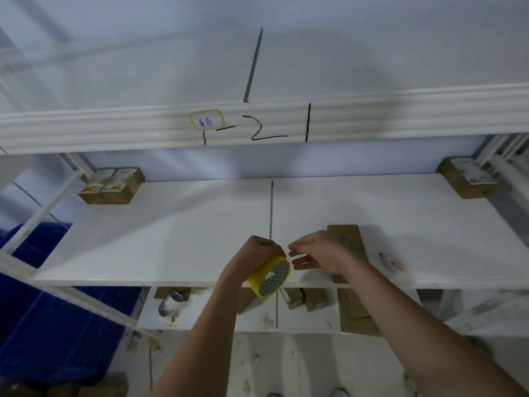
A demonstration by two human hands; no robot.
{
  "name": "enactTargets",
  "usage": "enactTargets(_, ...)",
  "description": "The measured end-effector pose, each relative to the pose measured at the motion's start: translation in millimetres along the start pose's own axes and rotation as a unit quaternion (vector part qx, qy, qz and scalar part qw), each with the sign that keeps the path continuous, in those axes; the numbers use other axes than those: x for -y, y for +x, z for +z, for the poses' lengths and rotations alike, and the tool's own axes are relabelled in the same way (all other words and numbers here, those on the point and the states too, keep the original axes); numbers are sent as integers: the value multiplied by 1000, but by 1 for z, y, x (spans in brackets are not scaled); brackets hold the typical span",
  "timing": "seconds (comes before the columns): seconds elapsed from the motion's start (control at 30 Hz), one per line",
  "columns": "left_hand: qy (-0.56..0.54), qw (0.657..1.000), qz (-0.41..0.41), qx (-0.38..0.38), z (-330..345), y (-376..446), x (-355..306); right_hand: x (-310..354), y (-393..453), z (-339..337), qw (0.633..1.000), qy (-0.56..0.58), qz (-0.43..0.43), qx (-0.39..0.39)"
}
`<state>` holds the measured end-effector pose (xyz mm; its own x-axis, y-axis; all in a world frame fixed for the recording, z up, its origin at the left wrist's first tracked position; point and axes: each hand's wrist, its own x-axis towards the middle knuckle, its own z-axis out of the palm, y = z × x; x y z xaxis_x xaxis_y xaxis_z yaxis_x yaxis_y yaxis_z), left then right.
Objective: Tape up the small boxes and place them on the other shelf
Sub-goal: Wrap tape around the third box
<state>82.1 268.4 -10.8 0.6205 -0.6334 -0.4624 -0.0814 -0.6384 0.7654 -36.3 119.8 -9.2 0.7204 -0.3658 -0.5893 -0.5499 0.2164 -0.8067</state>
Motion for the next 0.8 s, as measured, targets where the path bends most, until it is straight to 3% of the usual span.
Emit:
enactTargets(0.33, 106, 991, 36, 71, 47, 12, -54, -9, -27, -76, 993, 33, -30, -110)
enactTargets(0.5, 65, 992, 57, 96, 56, 15, -59, -10, -25, -113, 985, 18, -37, -166)
enactTargets(0.8, 37, 998, 50, 30, 88, 19, -68, -35, -29, -152, 985, 29, -34, -168)
